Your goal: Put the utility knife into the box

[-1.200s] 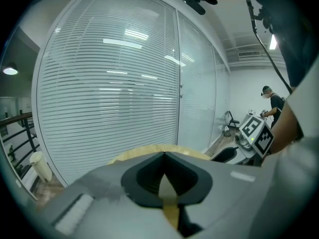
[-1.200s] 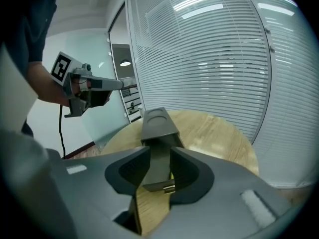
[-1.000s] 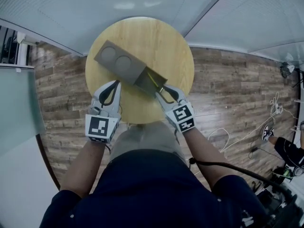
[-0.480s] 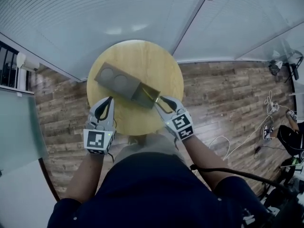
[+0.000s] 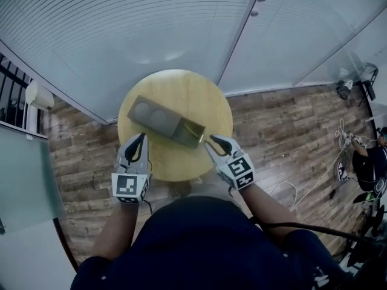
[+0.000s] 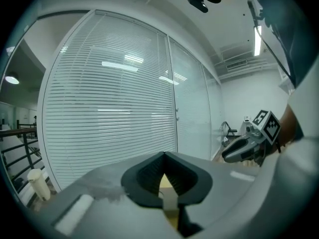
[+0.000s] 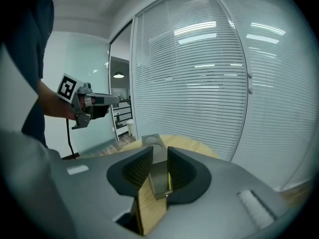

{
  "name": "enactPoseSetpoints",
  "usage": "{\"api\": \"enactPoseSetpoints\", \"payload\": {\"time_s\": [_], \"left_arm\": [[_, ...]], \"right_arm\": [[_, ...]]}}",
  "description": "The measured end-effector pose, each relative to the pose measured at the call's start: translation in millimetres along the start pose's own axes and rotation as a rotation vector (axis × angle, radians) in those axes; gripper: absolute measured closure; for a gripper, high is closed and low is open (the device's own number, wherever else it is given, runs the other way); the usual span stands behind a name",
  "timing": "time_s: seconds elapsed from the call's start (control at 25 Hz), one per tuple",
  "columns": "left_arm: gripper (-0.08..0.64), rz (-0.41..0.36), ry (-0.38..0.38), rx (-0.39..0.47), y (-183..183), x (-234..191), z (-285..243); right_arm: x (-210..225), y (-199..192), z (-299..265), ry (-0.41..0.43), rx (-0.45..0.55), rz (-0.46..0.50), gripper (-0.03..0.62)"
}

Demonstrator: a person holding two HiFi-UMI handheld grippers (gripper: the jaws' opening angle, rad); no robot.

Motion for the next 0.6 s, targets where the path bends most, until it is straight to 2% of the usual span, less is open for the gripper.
{"api": "enactPoseSetpoints", "payload": {"time_s": [0.6], "left_arm": [[0.557, -0.052, 0.028, 0.088, 32, -3, 36]], "right_arm": [[-4, 32, 35, -0.089, 0.112, 0.007, 0.506]]}}
Point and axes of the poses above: the fingertips, and each gripper's own axes: z backward along the fingers, x to its right, y out of its top, the point moved 1 cm from there along z, backward along the fingers, and after that the axes turned 3 degrees about y, right-handed, at the moved point
